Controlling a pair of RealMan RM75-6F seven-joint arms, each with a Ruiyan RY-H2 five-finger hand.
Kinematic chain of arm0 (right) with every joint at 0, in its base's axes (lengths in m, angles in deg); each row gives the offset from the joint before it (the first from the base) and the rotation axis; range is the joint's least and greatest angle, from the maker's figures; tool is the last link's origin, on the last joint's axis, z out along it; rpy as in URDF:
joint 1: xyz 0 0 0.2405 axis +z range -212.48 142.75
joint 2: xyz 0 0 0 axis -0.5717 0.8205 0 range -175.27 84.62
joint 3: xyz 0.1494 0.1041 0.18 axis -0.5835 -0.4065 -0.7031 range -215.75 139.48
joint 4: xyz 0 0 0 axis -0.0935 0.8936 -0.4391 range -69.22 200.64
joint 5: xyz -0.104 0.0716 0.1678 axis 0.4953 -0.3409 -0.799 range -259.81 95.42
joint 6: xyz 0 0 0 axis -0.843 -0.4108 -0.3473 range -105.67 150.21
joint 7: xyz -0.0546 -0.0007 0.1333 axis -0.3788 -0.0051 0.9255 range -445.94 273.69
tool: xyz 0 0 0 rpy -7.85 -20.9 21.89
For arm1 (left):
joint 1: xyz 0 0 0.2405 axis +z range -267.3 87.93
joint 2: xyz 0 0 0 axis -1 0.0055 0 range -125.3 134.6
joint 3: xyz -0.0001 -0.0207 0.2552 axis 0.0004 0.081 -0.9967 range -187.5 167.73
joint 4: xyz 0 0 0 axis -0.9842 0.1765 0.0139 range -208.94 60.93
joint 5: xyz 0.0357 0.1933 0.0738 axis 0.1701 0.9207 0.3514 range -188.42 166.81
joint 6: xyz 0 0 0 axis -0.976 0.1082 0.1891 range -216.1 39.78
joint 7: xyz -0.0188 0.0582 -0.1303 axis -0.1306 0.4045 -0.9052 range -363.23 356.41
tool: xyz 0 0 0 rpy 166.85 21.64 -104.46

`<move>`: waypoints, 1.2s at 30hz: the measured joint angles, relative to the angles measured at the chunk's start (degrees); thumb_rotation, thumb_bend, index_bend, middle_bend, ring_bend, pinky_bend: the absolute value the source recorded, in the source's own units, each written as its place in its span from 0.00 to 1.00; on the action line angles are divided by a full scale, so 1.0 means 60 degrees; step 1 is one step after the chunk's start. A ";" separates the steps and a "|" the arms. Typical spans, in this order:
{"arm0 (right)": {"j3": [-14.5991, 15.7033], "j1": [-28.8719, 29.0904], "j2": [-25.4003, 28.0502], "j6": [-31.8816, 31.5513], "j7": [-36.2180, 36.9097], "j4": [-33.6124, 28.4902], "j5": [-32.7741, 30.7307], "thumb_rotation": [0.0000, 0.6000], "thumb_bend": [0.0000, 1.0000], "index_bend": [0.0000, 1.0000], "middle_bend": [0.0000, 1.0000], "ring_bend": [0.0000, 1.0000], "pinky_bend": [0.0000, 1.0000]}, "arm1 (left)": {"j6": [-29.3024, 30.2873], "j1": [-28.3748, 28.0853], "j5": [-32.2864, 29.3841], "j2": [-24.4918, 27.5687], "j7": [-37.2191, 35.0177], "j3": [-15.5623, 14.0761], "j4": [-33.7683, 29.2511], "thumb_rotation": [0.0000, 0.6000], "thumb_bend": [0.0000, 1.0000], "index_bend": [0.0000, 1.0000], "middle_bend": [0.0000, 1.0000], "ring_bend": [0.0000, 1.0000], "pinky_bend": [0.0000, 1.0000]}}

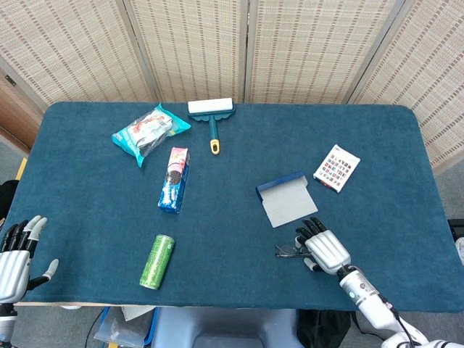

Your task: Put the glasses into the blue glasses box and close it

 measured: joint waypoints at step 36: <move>0.0191 0.0478 -0.0907 -0.0278 0.0632 0.1146 -0.0103 1.00 0.51 0.58 0.30 0.06 0.00 | -0.0119 0.0056 -0.0125 -0.0083 -0.0171 -0.0011 0.0287 1.00 0.31 0.04 0.00 0.00 0.00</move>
